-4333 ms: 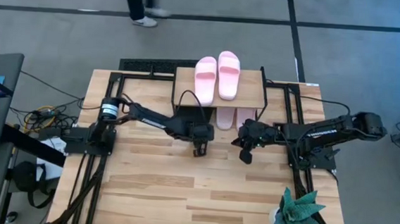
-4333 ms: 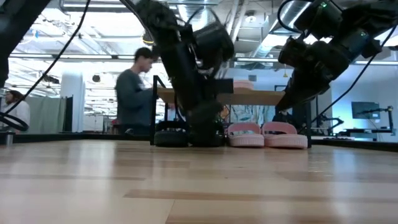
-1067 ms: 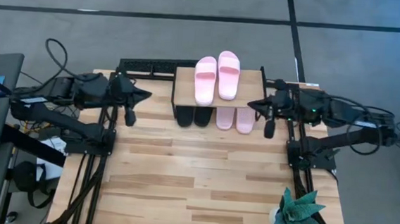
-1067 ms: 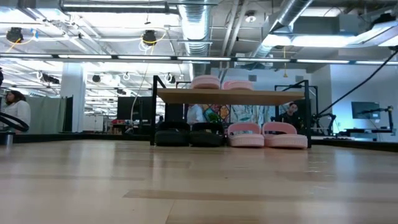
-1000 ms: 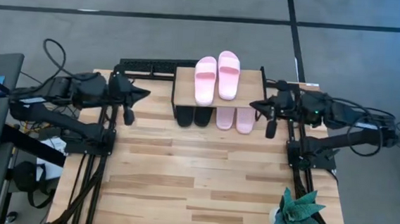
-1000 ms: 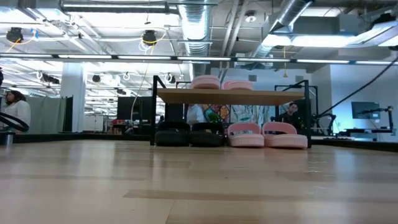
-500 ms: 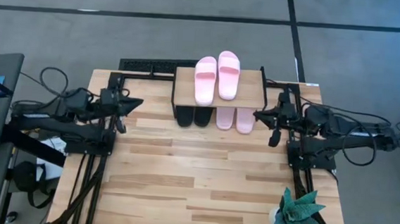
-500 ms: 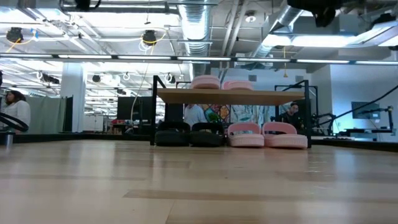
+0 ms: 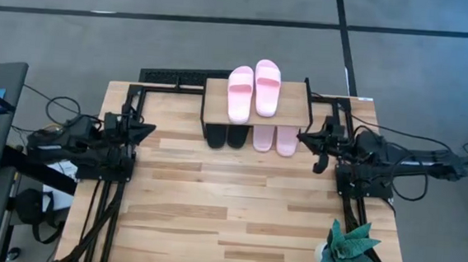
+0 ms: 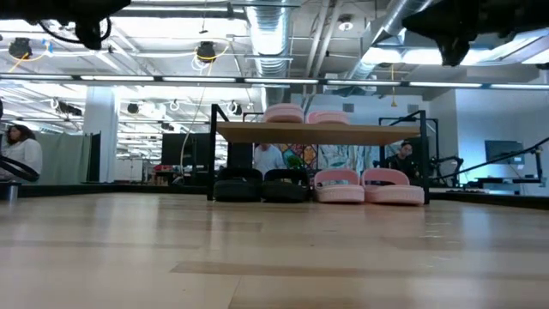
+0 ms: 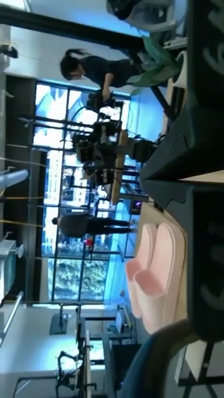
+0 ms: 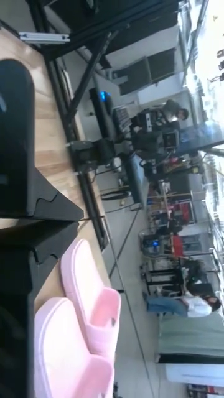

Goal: Pick and place slides into the shelf
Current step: Return to Home Position

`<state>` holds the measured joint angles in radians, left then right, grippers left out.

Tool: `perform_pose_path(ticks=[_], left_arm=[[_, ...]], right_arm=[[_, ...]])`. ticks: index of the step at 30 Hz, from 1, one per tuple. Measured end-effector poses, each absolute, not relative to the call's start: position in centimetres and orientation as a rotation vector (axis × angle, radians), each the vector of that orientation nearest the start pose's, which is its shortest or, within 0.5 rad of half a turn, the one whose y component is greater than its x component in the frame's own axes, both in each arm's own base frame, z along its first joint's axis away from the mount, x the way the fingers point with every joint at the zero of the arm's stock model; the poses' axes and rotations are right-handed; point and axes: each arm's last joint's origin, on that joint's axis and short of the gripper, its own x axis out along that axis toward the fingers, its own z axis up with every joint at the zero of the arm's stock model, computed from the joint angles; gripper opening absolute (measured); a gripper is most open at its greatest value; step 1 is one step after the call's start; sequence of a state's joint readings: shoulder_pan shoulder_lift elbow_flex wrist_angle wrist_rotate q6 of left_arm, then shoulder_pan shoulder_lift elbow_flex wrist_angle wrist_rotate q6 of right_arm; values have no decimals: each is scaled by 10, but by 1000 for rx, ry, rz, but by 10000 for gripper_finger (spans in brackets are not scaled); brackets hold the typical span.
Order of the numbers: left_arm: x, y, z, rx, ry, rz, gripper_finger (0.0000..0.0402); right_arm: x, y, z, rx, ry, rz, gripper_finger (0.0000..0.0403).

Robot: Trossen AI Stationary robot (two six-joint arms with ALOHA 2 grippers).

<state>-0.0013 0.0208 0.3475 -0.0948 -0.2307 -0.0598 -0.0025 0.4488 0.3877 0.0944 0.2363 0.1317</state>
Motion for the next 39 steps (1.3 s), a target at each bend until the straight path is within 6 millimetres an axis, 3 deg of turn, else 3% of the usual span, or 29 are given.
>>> perform_pose_path(ticks=[15, 25, 39], left_arm=[[80, 7, 225, -179, -188, 225, 0], [93, 6, 191, -259, -285, 183, 0], [91, 6, 198, -263, -302, 169, 0]], right_arm=[[129, -2, 214, 237, -151, -180, 0], [123, 2, 187, 291, -220, -140, 0], [103, 3, 198, 157, -325, -239, 0]])
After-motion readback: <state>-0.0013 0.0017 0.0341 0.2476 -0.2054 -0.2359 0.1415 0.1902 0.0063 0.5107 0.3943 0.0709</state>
